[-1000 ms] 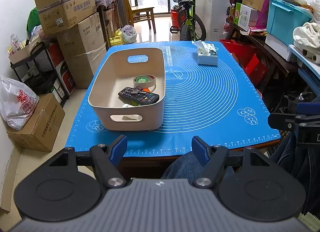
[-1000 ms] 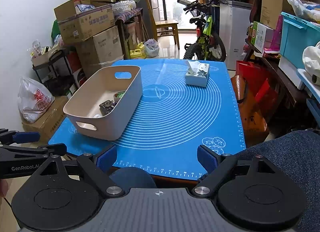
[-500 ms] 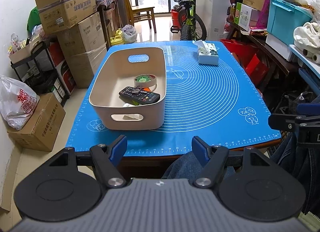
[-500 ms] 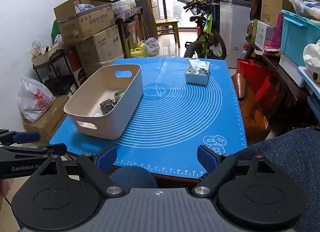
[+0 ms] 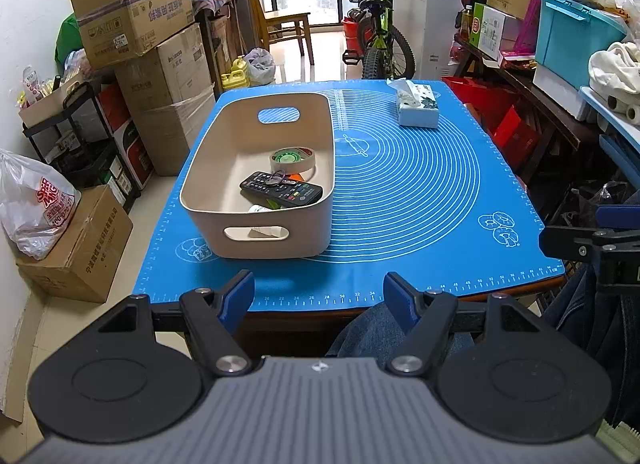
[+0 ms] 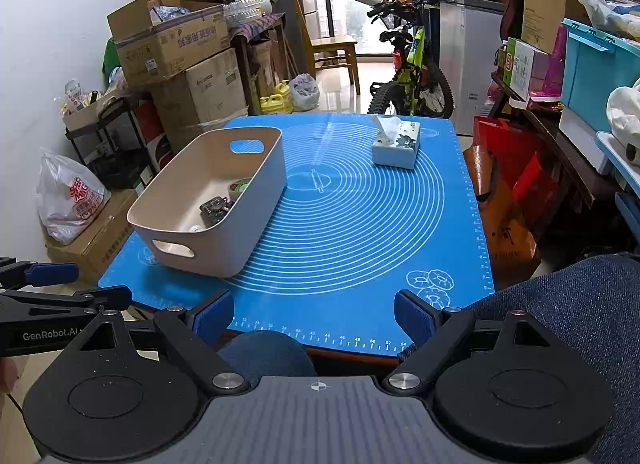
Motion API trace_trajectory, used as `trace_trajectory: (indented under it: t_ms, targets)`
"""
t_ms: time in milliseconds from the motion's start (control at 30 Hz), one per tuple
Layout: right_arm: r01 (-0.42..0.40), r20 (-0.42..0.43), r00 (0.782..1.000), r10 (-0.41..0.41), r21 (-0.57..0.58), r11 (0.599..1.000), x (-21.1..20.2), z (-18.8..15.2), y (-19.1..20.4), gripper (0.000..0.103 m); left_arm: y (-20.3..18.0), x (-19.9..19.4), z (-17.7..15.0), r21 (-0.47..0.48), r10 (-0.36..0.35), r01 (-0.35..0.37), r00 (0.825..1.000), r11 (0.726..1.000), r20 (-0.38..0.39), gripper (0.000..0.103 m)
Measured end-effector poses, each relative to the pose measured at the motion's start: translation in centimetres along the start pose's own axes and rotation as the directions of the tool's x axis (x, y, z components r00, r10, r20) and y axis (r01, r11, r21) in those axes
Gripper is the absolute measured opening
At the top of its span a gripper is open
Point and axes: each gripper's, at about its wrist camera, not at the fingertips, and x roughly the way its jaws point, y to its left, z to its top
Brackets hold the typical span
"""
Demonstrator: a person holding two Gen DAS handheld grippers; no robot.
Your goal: Organize rigid objects
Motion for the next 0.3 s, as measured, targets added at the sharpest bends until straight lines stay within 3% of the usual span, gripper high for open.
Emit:
trace_trajectory:
  t_ms: [300]
  targets:
    - [-0.001, 0.000, 1.000, 0.001, 0.000, 1.000, -0.01, 0.03, -0.03, 0.089, 0.06, -0.02, 0.01, 0.000, 0.000, 0.000, 1.000, 1.000, 0.000, 0.072]
